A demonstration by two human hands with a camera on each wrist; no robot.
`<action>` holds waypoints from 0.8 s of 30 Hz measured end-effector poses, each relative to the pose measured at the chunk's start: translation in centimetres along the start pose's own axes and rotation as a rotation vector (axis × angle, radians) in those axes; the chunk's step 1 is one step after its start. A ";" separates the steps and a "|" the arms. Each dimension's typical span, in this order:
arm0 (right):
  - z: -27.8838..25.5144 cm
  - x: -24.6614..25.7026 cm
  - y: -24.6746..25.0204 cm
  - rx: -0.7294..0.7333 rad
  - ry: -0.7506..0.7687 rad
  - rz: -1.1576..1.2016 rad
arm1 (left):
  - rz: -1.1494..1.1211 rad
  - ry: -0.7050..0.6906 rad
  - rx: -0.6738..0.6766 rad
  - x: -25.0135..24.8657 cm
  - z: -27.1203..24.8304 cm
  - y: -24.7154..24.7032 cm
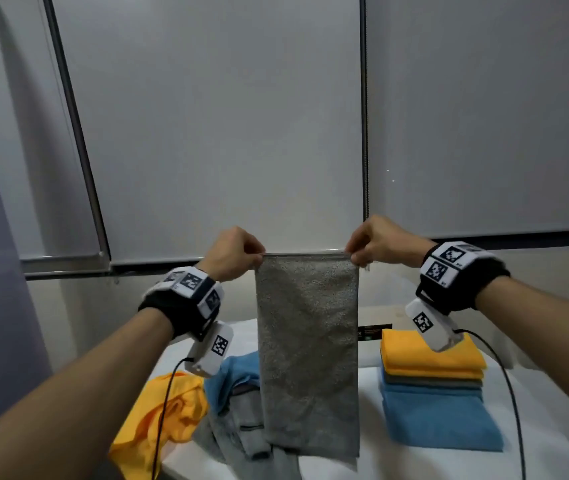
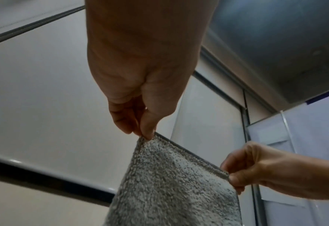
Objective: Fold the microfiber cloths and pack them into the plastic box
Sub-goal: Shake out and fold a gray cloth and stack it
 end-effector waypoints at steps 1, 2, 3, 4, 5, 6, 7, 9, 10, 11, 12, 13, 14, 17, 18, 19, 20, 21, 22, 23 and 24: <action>0.5 -0.6 -0.3 -0.026 -0.016 -0.037 | 0.025 -0.002 -0.003 0.0 0.4 -0.8; 0.9 -0.9 -0.1 -0.068 -0.024 -0.051 | -0.013 0.009 -0.025 0.1 1.0 -1.2; 1.3 -1.0 0.4 -0.125 -0.025 -0.028 | -0.097 0.043 -0.057 0.1 1.5 -1.1; 1.5 -1.0 1.3 -0.186 -0.026 0.035 | -0.204 0.062 -0.104 0.1 2.0 -0.8; 1.6 -1.0 2.0 -0.233 -0.028 0.133 | -0.328 0.067 -0.147 0.0 2.4 -0.4; 1.4 -1.1 2.6 -0.258 -0.026 0.249 | -0.478 0.058 -0.166 -0.2 2.4 -0.2; 1.1 -1.1 3.0 -0.263 -0.013 0.361 | -0.630 0.049 -0.163 -0.5 1.9 -0.2; -0.4 -1.5 3.0 -0.225 0.003 0.493 | -0.855 0.045 -0.080 -0.6 0.1 -1.2; -1.5 -1.9 2.4 -0.194 0.001 0.501 | -0.909 0.054 -0.015 -0.8 -1.4 -2.1; -2.6 -2.6 1.6 -0.158 -0.006 0.487 | -0.929 0.067 0.048 -0.6 -2.9 -3.3; -3.8 -3.5 0.4 -0.107 -0.020 0.470 | -0.947 0.079 0.116 -0.2 -4.5 -4.9; -5.0 -4.7 -1.2 -0.032 -0.039 0.458 | -0.957 0.104 0.190 0.2 -6.4 -6.5; -6.3 -6.0 -3.2 0.061 -0.066 0.448 | -0.967 0.138 0.268 0.8 -8.3 -8.3; -10.8 -10.3 -9.5 0.385 -0.179 0.434 | -0.997 0.260 0.538 2.4 -14.2 -14.1; -12.4 -11.5 -11.4 0.488 -0.220 0.432 | -0.992 0.297 0.638 2.8 -16.3 -15.9; -13.9 -12.7 -13.2 0.578 -0.266 0.438 | -0.984 0.326 0.735 3.1 -18.2 -17.5; -15.4 -13.7 -14.8 0.654 -0.314 0.458 | -0.972 0.350 0.819 3.3 -19.8 -19.0; -16.5 -14.5 -16.2 0.707 -0.360 0.479 | -0.959 0.368 0.874 3.5 -21.1 -20.3; -17.3 -15.2 -17.4 0.734 -0.397 0.493 | -0.941 0.384 0.893 3.8 -22.0 -21.4; -17.8 -15.8 -18.4 0.732 -0.419 0.491 | -0.922 0.399 0.876 4.3 -22.4 -22.5; -17.7 -16.4 -19.1 0.695 -0.432 0.475 | -0.896 0.416 0.832 4.8 -22.3 -23.3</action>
Point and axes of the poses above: each hand's wrist, its own z-axis towards the middle knuckle, its own y-axis out of the back of the hand, x = y × z, the point moved 7 cm from there along z, towards the middle knuckle, and after that the axes turned 2 degrees about z, right-handed, at the moved point
